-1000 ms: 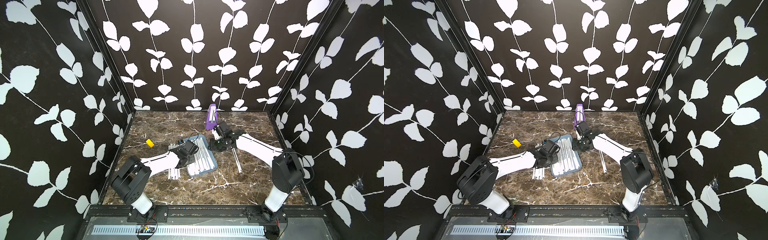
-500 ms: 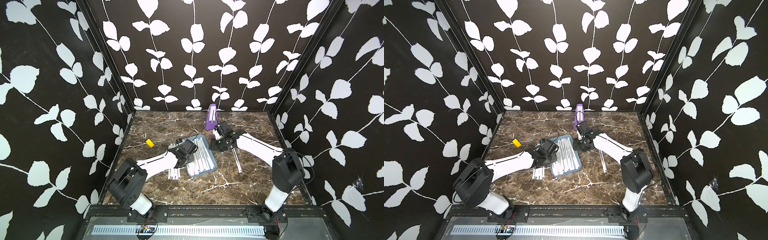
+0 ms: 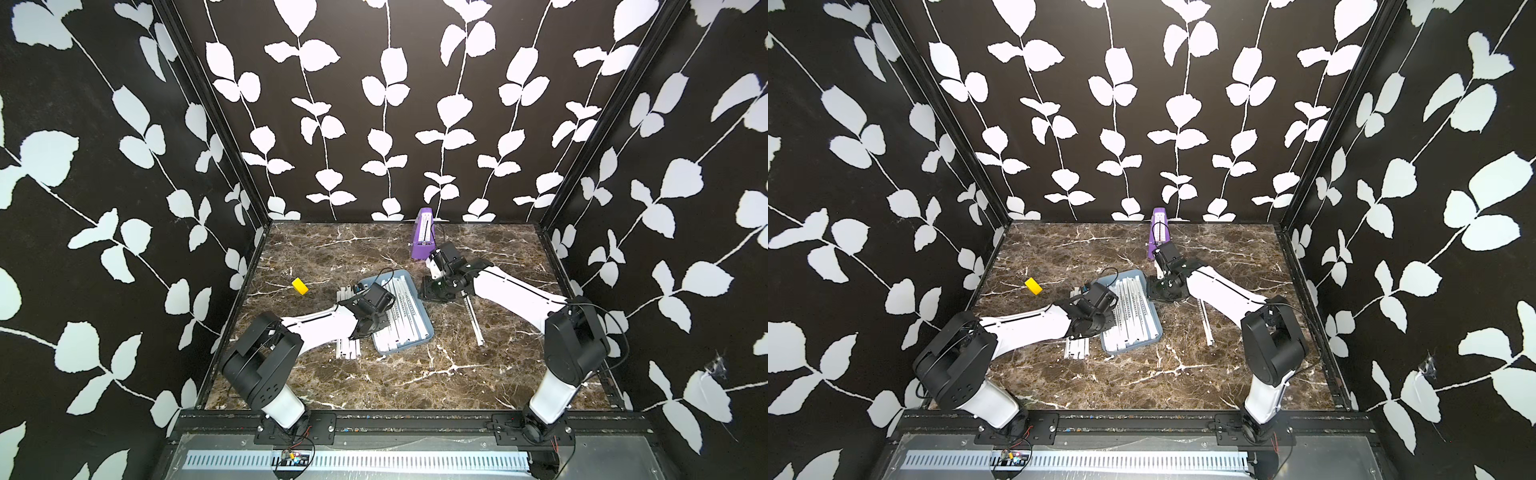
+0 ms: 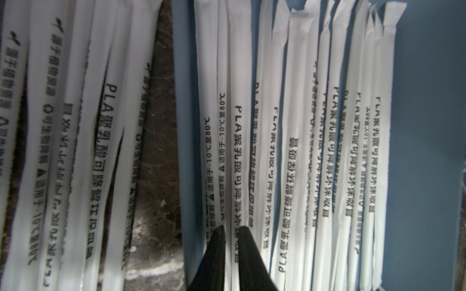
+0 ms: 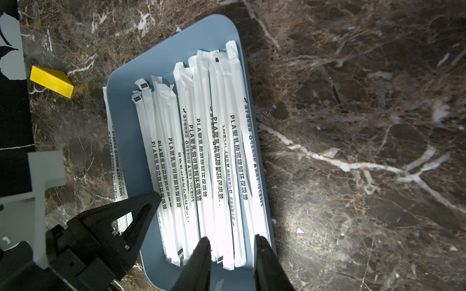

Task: Put the straws into the storage box
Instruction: Place the straw in the storage box, then pick up the straw from the center of the board.

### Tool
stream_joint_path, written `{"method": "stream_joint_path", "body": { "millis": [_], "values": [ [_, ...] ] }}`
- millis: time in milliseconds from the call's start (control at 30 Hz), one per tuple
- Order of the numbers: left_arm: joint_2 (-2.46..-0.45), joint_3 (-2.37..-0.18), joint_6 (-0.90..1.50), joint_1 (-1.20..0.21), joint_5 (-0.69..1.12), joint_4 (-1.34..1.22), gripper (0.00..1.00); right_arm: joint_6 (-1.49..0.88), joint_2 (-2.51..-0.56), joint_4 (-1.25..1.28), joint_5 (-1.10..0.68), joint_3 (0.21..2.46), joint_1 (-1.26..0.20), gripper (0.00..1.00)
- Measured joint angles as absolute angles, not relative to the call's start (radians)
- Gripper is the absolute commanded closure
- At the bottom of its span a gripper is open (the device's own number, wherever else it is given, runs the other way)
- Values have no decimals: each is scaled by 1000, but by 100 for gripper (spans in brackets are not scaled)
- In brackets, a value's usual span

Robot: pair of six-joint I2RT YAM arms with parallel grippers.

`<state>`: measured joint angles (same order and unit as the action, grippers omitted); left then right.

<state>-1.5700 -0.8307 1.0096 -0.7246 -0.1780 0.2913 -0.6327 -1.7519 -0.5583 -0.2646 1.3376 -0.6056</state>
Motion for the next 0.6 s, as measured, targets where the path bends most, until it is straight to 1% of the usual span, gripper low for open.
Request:
{"method": "stream_joint_path", "body": {
  "millis": [67, 167, 333, 500, 533, 600],
  "values": [
    [-1546, -849, 989, -725, -193, 332, 74, -616, -1752, -567, -249, 1338, -601, 70],
    [-1470, -911, 926, -725, -232, 407, 62, -574, -1750, -602, -216, 1330, -576, 70],
    [-1290, -1028, 737, -725, -344, 509, 43, -479, -1714, -694, -101, 1238, -461, 67],
    [-1189, -1038, 572, -721, -481, 581, 13, -403, -1714, -762, 17, 1196, -447, 73],
    [-1181, -1030, 550, -715, -494, 585, 11, -392, -1715, -770, 36, 1187, -448, 74],
    [-1161, -988, 529, -678, -477, 566, 10, -375, -1721, -783, 59, 1183, -450, 75]
  ]
}}
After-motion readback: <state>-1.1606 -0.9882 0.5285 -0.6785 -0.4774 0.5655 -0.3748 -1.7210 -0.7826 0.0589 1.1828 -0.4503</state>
